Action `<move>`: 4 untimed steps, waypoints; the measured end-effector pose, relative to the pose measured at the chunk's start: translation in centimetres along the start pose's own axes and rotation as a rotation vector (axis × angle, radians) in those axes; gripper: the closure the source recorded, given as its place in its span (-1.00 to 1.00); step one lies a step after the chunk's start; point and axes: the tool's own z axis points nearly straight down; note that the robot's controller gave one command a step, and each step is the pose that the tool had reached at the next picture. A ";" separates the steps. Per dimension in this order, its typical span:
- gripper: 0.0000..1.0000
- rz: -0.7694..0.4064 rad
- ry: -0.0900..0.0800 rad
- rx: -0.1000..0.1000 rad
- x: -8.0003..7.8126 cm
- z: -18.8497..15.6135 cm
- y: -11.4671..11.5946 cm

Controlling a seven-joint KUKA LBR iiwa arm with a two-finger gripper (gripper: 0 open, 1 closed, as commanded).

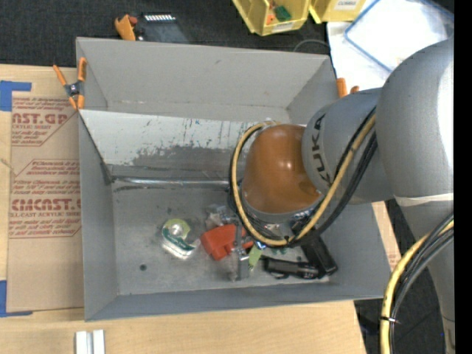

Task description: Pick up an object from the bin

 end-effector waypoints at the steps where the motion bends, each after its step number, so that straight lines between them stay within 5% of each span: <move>1: -1.00 -0.092 -0.018 0.009 0.1 -4.8 1.9; 2: -1.00 -0.034 -0.005 0.005 0.4 -3.0 -1.6; 3: -1.00 -0.122 -0.014 0.007 0.7 -0.1 -1.9; 4: 1.00 -0.088 -0.017 0.006 0.3 -0.2 -0.5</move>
Offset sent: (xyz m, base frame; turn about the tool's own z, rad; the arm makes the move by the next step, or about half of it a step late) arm 0.0008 -0.0154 0.0312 -0.0357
